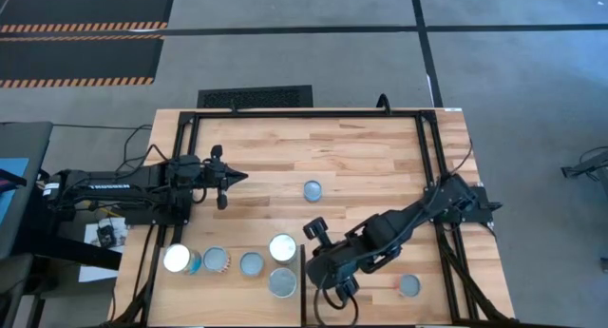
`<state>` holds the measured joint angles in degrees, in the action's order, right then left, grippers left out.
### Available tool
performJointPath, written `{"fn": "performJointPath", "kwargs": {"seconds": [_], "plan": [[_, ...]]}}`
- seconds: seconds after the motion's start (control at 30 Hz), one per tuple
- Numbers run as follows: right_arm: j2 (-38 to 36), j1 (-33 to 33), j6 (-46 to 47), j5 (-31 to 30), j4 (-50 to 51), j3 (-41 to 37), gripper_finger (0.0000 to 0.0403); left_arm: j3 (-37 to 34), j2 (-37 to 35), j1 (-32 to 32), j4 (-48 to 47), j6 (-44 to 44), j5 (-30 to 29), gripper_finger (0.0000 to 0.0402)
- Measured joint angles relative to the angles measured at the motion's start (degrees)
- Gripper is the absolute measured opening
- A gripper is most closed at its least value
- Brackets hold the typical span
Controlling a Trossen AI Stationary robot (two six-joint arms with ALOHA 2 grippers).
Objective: Pick and place cans onto a shelf
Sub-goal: Put the canned tuna on the shelf
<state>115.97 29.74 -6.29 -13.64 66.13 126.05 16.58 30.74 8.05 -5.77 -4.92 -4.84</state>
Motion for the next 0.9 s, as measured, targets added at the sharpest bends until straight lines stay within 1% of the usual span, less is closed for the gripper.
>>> {"fn": "performJointPath", "kwargs": {"seconds": [0.1, 0.17, 0.23, 0.4, 0.5, 0.57, 0.63, 0.73, 0.9], "plan": [[-3.4, -0.4, 2.0, -1.3, -2.5, -7.7, 0.0002, 0.0, 0.0, 0.0, 0.3, 0.0, 0.0, 0.0], [-8.0, -0.9, 2.1, -1.9, -8.8, -14.7, 0.0002, 0.0, 0.0, 0.0, 0.3, 0.0, 0.0, 0.0], [-14.0, -1.3, 2.4, -2.5, -15.7, -23.6, 0.0001, 0.0, 0.0, 0.0, 0.5, 0.0, 0.1, 0.0], [-28.5, -4.6, 1.1, -2.8, -40.3, -47.9, 0.0001, 0.0, 0.0, 0.0, 1.0, 0.0, 0.5, 0.0], [-34.1, -7.9, 0.0, -1.7, -55.8, -59.9, 0.0002, 0.0, 0.0, 0.0, 1.1, 0.0, 0.5, 0.0], [-35.7, -10.3, 0.0, -0.3, -63.6, -66.0, 0.0004, 0.0, 0.0, 0.0, 1.1, 0.0, 0.5, 0.0], [-36.4, -13.0, -0.2, 1.3, -67.8, -70.8, 0.0003, 0.0, 0.0, 0.0, 1.2, 0.0, 0.5, 0.0], [-36.2, -17.0, -0.2, 3.9, -73.0, -76.1, 0.0002, 0.0, 0.0, 0.0, 1.2, 0.7, 0.5, 0.0], [-35.3, -23.1, -0.2, 11.3, -81.9, -83.6, 0.0004, 0.0, 0.0, 0.0, 1.2, 2.7, -0.4, 0.0]]}}
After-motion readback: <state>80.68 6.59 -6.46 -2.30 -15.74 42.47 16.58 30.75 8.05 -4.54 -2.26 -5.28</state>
